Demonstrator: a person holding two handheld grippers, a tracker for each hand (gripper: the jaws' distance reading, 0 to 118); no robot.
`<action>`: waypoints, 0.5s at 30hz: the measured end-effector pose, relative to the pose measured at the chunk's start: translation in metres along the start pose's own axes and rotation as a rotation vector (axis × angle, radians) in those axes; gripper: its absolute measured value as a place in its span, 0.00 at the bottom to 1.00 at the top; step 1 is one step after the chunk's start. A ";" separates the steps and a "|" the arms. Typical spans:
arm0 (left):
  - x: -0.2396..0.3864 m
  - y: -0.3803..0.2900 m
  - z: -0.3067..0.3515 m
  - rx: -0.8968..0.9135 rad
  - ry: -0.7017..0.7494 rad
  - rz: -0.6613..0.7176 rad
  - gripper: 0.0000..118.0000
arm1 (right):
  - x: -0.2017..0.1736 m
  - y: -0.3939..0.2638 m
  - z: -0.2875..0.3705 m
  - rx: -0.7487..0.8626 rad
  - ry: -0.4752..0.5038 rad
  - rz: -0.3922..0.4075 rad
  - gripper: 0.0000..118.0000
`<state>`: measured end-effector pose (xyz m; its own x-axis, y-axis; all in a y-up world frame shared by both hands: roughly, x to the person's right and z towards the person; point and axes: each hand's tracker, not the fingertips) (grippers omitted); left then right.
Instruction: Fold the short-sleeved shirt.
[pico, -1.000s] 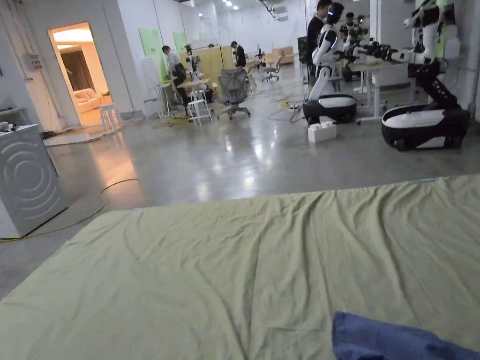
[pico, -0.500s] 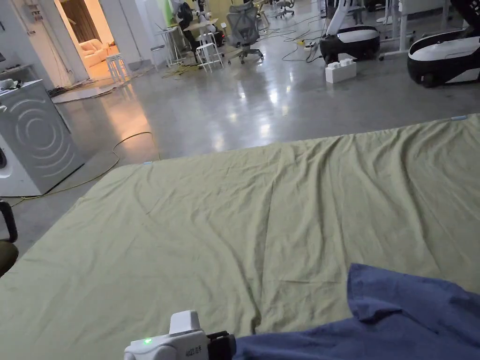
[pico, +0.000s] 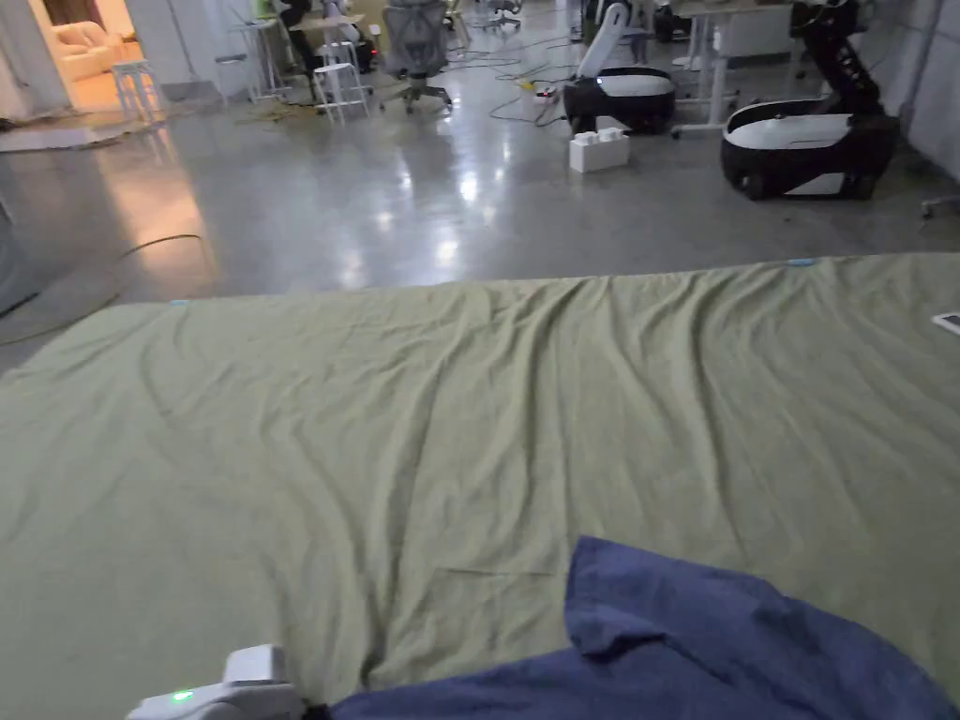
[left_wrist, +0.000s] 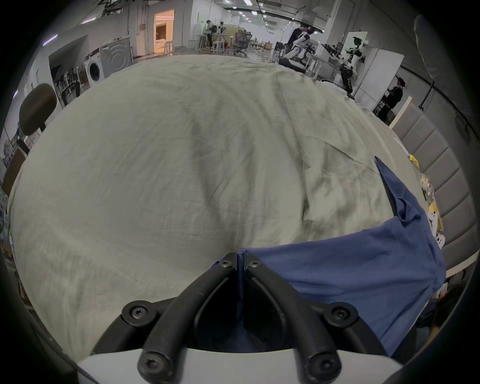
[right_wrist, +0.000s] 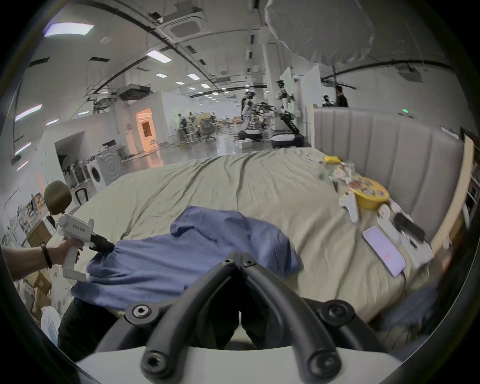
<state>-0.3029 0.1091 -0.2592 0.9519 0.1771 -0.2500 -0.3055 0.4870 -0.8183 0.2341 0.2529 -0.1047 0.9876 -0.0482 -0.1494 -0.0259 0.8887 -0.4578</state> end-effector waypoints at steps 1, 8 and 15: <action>-0.002 0.001 0.000 -0.004 -0.009 0.005 0.03 | 0.003 0.020 -0.022 -0.002 0.051 0.035 0.00; -0.001 0.006 -0.001 -0.012 0.006 -0.039 0.03 | 0.004 0.092 -0.205 -0.369 0.202 0.375 0.66; -0.001 0.005 -0.004 -0.026 0.002 -0.060 0.03 | 0.017 0.070 -0.352 -0.627 0.155 0.444 0.69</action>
<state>-0.3052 0.1080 -0.2657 0.9686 0.1467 -0.2005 -0.2468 0.4747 -0.8448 0.1945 0.1543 -0.4479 0.8325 0.1471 -0.5342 -0.5418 0.4181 -0.7292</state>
